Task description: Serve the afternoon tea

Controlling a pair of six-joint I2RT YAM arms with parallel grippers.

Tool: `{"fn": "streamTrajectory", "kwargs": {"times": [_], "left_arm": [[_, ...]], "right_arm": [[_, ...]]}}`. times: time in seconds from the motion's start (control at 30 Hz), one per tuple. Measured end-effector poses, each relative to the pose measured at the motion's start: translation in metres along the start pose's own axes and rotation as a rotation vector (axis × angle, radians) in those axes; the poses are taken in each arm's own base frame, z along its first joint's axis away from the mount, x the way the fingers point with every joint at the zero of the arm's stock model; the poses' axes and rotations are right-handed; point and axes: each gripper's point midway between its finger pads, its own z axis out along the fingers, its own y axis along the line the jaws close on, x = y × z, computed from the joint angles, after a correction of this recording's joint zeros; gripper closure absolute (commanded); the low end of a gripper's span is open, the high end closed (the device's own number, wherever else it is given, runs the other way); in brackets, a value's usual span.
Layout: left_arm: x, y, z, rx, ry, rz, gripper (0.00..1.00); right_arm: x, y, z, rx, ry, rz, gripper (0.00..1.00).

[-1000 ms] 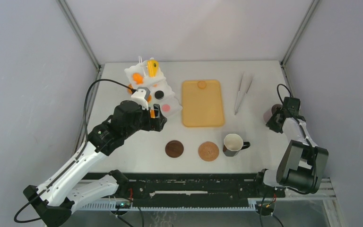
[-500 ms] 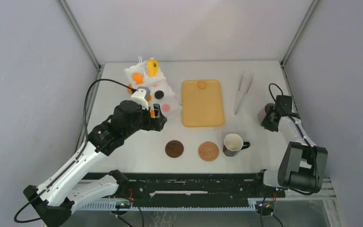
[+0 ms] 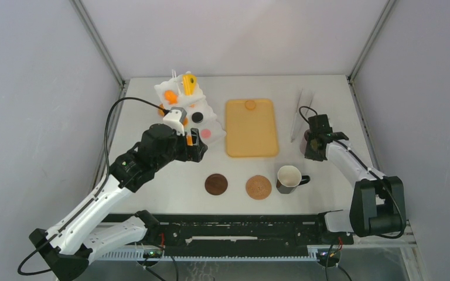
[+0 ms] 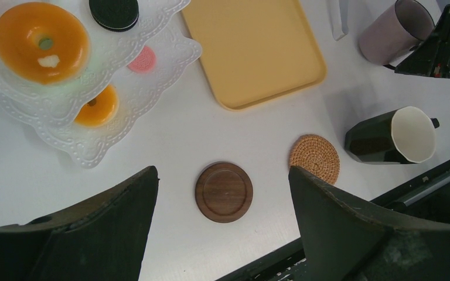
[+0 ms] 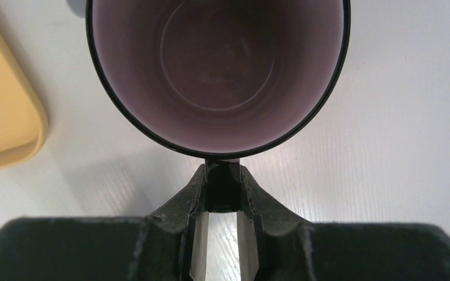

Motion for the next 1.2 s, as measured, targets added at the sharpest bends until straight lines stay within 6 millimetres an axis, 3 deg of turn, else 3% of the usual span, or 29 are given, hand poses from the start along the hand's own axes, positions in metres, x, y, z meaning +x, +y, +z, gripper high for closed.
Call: {"fn": "streamTrajectory", "kwargs": {"times": [0.57, 0.7, 0.9, 1.03, 1.2], "left_arm": [[0.001, 0.001, 0.003, -0.009, 0.007, 0.002, 0.13], [-0.002, 0.006, 0.002, -0.035, -0.012, 0.001, 0.14], [-0.007, 0.018, 0.001, -0.1, -0.039, 0.008, 0.13], [-0.008, 0.024, 0.0, -0.132, -0.047, 0.011, 0.13], [-0.009, 0.029, 0.0, -0.158, -0.053, 0.012, 0.13]], "right_arm": [[-0.013, 0.005, -0.051, 0.006, -0.139, -0.086, 1.0], [-0.027, 0.02, -0.084, -0.062, -0.219, -0.13, 1.0], [-0.044, 0.063, -0.145, -0.219, -0.374, -0.239, 1.0], [-0.034, 0.083, -0.16, -0.283, -0.39, -0.307, 1.0], [-0.019, 0.104, -0.159, -0.331, -0.389, -0.375, 1.0]]}}
